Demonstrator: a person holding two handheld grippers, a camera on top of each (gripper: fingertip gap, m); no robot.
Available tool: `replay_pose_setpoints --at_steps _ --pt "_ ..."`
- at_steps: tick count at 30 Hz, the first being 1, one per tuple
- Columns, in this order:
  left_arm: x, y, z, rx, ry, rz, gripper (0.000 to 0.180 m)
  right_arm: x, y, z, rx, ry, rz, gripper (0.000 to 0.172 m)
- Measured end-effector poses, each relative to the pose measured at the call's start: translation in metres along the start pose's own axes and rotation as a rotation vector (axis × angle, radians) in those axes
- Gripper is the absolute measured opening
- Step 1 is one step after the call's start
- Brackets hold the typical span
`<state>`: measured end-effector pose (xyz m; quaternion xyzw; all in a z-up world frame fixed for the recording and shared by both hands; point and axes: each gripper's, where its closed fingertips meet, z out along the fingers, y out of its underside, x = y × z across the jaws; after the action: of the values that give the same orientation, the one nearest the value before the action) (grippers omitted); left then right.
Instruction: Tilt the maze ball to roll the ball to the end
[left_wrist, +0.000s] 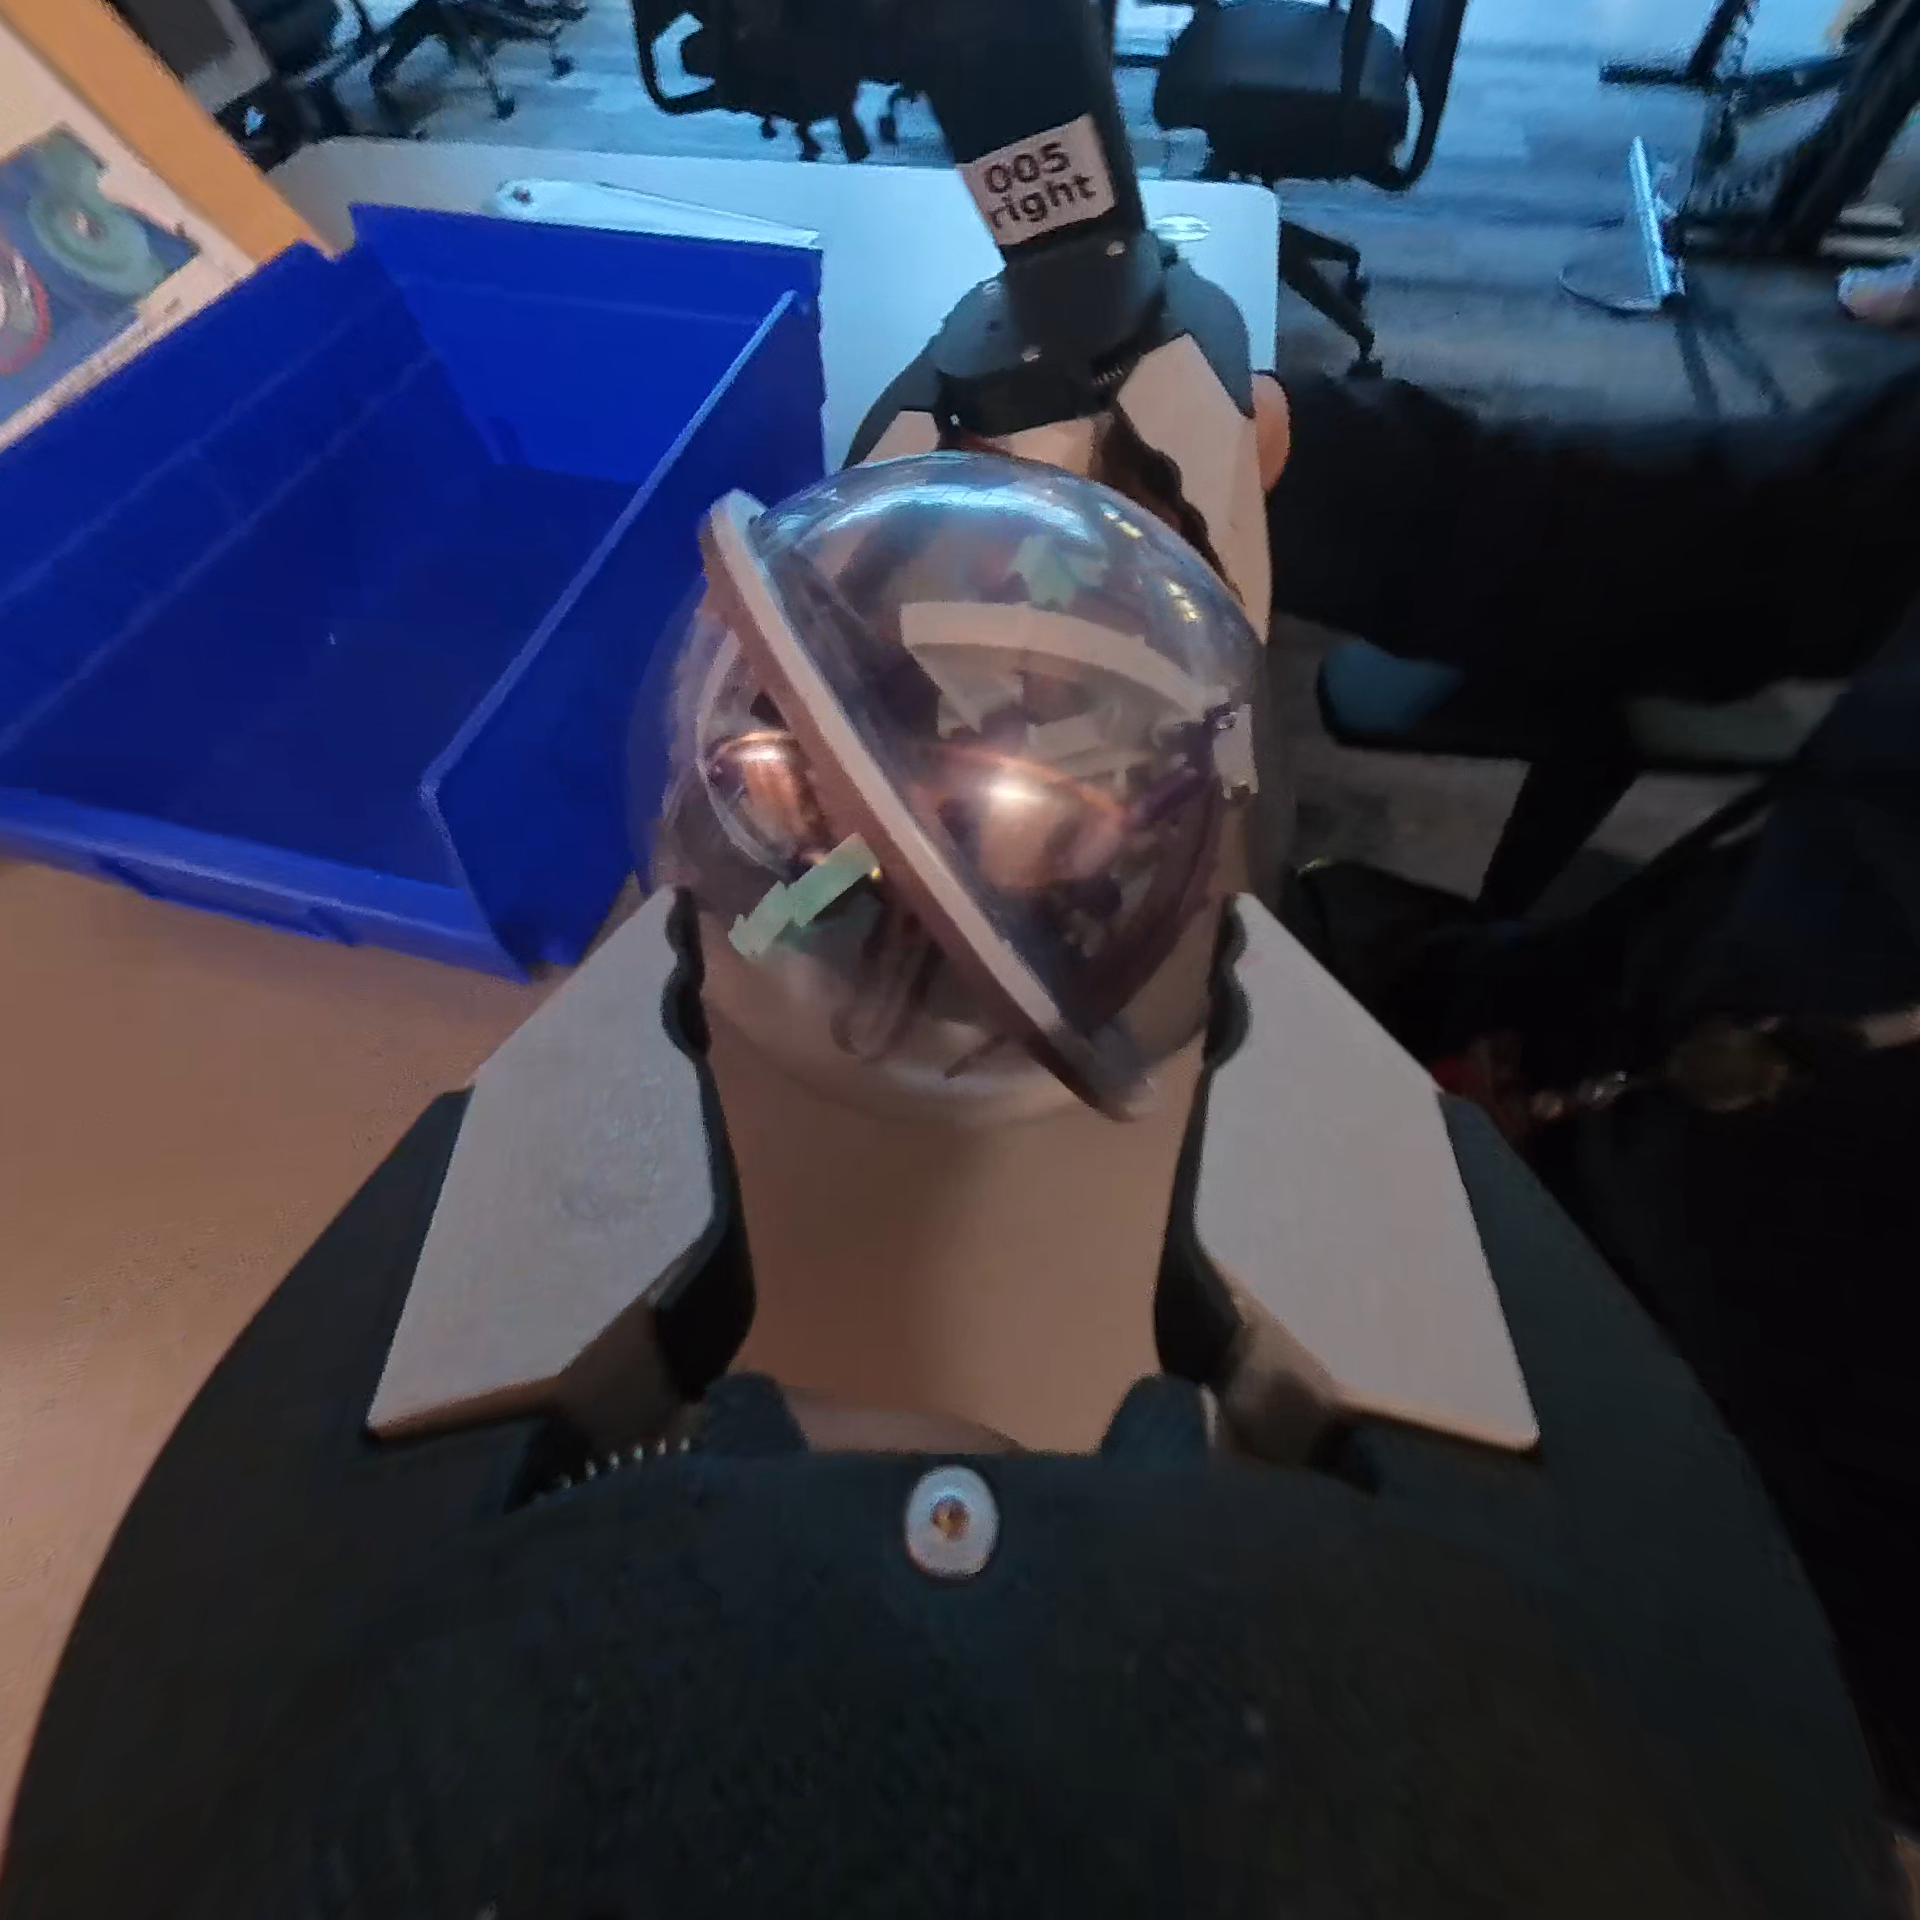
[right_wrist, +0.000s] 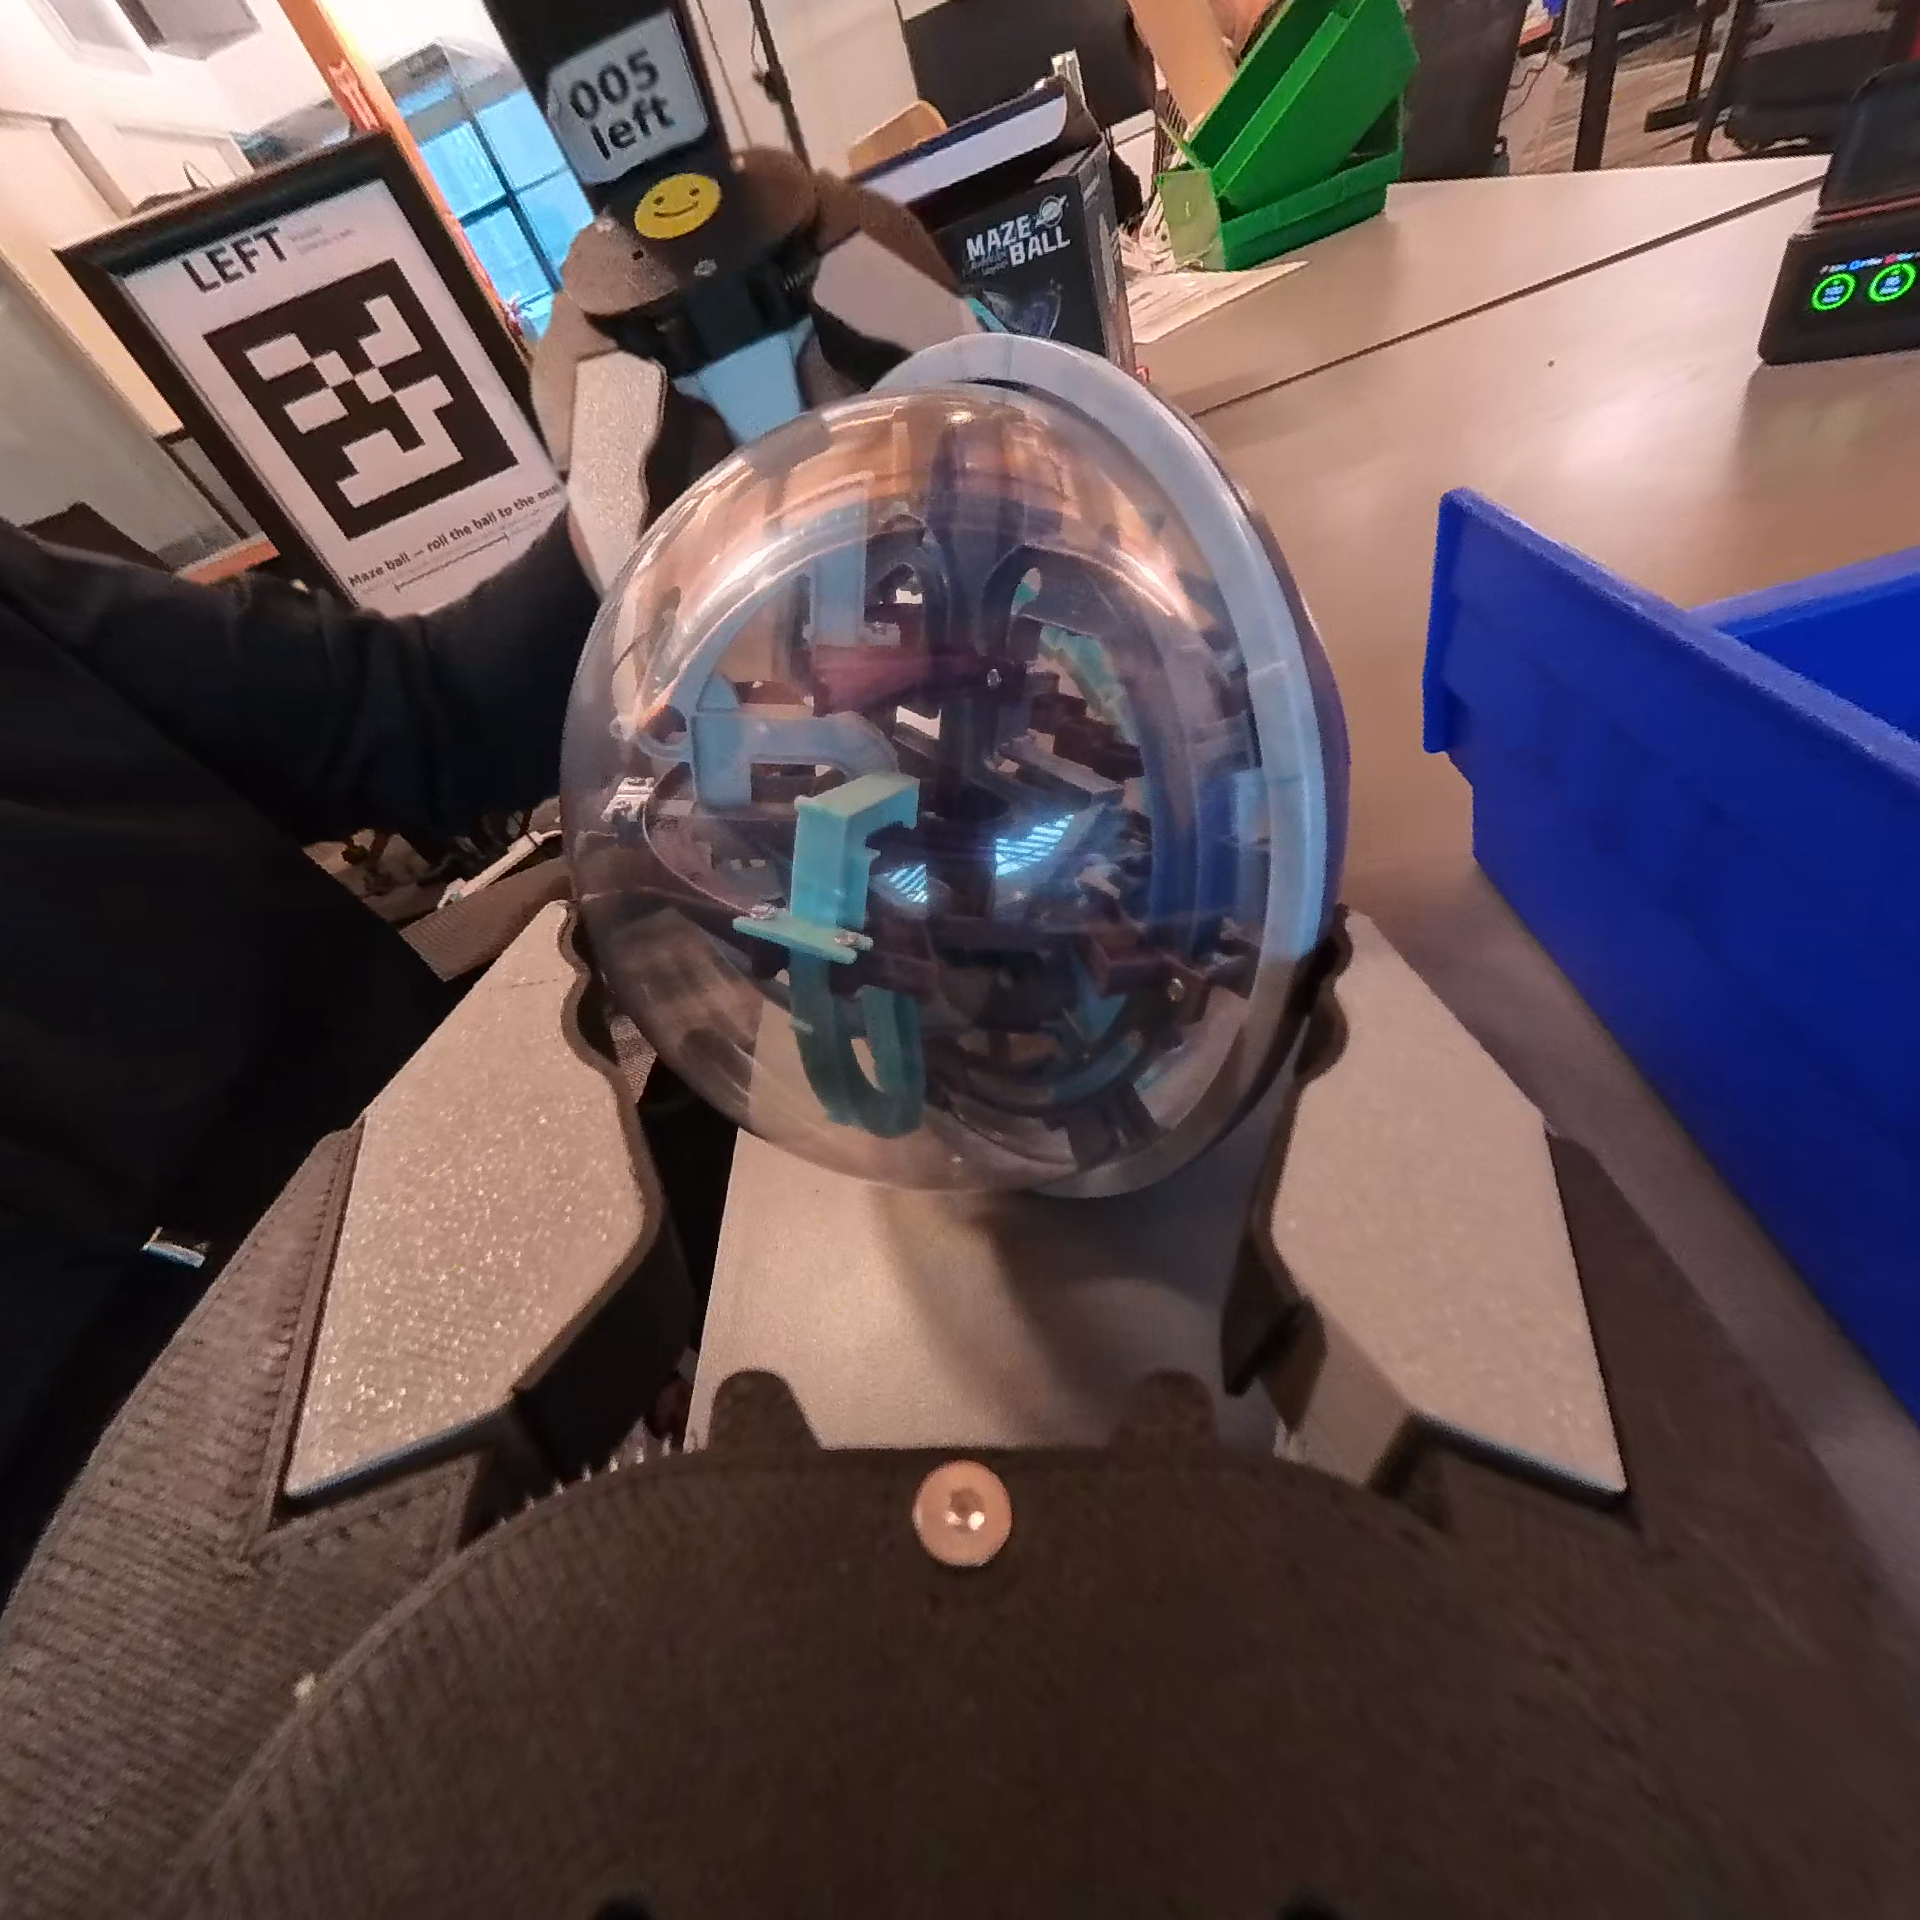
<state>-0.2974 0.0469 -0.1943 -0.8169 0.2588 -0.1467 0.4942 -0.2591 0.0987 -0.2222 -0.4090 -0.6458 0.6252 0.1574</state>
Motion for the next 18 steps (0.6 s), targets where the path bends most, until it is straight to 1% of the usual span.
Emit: replay_pose_setpoints --at_steps 4,8,10,13,18 --pt "-0.005 0.008 0.002 -0.006 -0.079 -0.107 0.113 0.000 0.000 0.000 0.002 -0.003 0.005 0.131" --pt "-0.001 0.017 0.007 0.017 -0.064 -0.228 0.114 0.001 0.001 -0.001 0.002 0.001 0.012 0.131" --pt "0.003 0.020 0.012 0.021 -0.054 -0.221 0.114 0.000 0.000 0.000 0.003 0.003 0.014 0.131" --pt "0.003 0.020 0.013 0.022 -0.055 -0.168 0.114 0.000 0.001 0.000 -0.002 0.009 0.012 0.131" --pt "0.004 0.027 0.008 -0.025 0.001 -0.089 0.114 -0.005 -0.003 -0.005 0.004 -0.006 -0.003 0.122"
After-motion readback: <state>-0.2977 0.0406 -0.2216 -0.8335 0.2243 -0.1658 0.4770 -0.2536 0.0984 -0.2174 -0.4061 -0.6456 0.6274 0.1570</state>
